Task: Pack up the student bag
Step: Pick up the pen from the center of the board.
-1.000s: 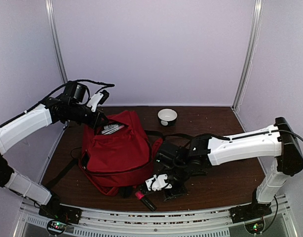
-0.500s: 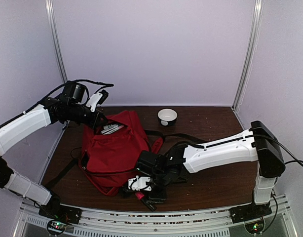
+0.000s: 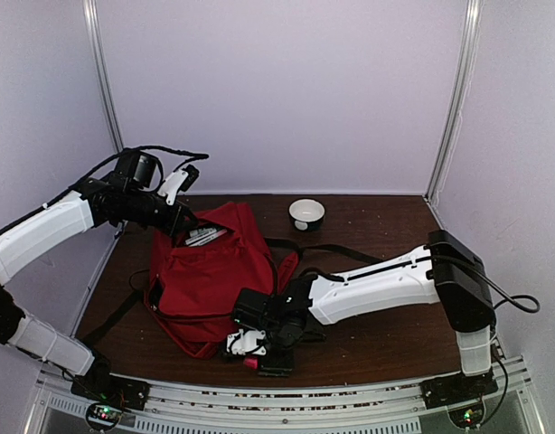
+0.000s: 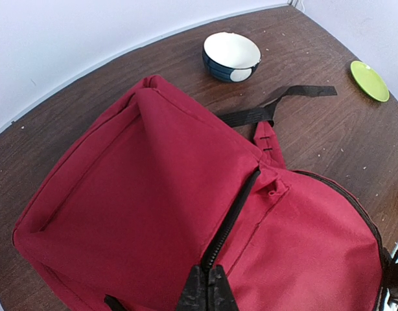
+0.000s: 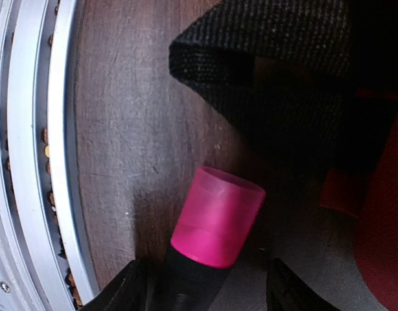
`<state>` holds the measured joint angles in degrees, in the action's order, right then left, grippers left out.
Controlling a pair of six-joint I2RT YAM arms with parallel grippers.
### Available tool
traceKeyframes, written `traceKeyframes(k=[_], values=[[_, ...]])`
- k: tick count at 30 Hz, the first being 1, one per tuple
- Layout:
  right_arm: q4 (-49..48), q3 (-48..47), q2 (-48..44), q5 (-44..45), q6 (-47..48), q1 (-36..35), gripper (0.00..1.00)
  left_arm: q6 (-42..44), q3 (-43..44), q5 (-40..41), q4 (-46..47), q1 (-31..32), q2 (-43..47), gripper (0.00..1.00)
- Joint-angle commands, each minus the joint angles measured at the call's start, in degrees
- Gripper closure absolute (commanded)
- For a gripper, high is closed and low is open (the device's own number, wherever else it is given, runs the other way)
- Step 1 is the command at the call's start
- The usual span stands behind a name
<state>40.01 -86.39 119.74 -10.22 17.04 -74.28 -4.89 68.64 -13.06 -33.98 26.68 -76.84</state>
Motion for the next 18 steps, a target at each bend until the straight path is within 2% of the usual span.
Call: traceKeyframes(k=[1, 7, 13, 18], values=[[2.8, -0.8, 0.6, 5.2, -0.1, -0.3, 0.38, 0.0, 0.5, -1.5, 2.1, 0.3, 0.3, 1.0], [4.2, 2.8, -1.4, 4.2, 2.0, 2.1, 0.48, 0.4, 0.6, -1.3, 1.9, 0.3, 0.1, 1.0], [4.8, 5.1, -3.1, 1.9, 5.1, 3.4, 0.49, 0.5, 0.0, -1.3, 2.4, 0.3, -0.2, 1.0], [4.9, 1.9, -1.8, -1.3, 5.0, 3.0, 0.46, 0.3, -0.3, -2.0, 2.9, 0.3, -0.5, 1.0]])
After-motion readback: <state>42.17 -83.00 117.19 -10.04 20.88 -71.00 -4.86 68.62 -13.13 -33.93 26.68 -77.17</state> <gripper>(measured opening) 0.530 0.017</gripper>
